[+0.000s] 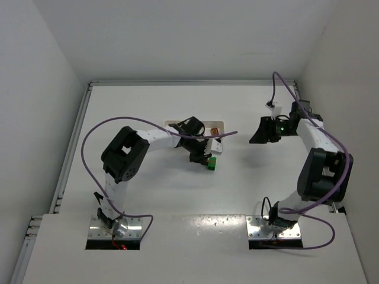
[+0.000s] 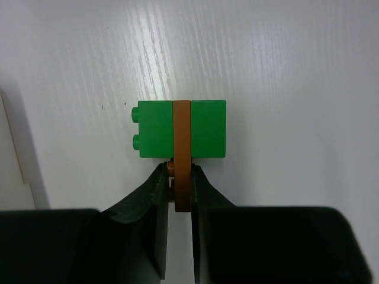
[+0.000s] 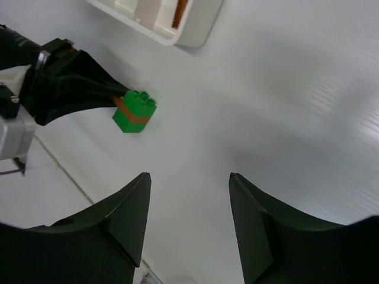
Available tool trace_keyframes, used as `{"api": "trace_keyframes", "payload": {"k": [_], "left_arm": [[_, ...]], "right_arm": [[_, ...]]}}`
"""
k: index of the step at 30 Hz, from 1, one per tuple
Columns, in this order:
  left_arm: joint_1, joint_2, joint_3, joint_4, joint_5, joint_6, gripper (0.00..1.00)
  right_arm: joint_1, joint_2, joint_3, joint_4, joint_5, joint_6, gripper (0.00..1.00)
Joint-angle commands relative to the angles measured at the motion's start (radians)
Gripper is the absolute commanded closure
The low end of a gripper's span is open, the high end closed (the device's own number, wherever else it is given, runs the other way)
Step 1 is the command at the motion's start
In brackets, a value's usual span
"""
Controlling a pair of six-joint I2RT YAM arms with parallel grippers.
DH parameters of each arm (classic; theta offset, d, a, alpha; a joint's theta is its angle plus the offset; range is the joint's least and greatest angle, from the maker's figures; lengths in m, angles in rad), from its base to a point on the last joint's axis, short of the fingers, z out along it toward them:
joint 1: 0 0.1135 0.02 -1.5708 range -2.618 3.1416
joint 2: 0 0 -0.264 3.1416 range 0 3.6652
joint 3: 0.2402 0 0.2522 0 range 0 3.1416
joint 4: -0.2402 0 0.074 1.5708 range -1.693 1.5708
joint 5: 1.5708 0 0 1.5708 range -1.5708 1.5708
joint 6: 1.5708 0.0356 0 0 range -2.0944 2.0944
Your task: Sort the legos into containers by color
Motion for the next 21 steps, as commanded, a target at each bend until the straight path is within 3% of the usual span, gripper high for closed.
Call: {"api": "trace_keyframes", "payload": {"k": [1,4,11,15,21], "left_arm": [[0.023,-0.127,-0.095,0.096,-0.011,-0.123,0.96],[0.053,-0.291,-0.214,0.202,-0.066,-0.262,0.98],[0.062,-0.662,-0.423,0.236,-0.241,-0.376,1.00],[0.062,-0.776,-0.474,0.225,-0.293,-0.402,1.00],[0.062,-0.805,-0.497,0.216,-0.304,-0.400,1.00]], "right_arm": [[0.030,0.058,0.086,-0.058,-0.138,-0.021,0.44],[0.076,0.099,0.135,-0.044,-0.203,0.020,0.44],[0.254,0.222,0.313,0.059,-0.250,0.171,0.44],[0.340,0.298,0.424,0.082,-0.292,0.218,0.44],[0.470,0.391,0.562,0.057,-0.376,0.218,0.44]]}}
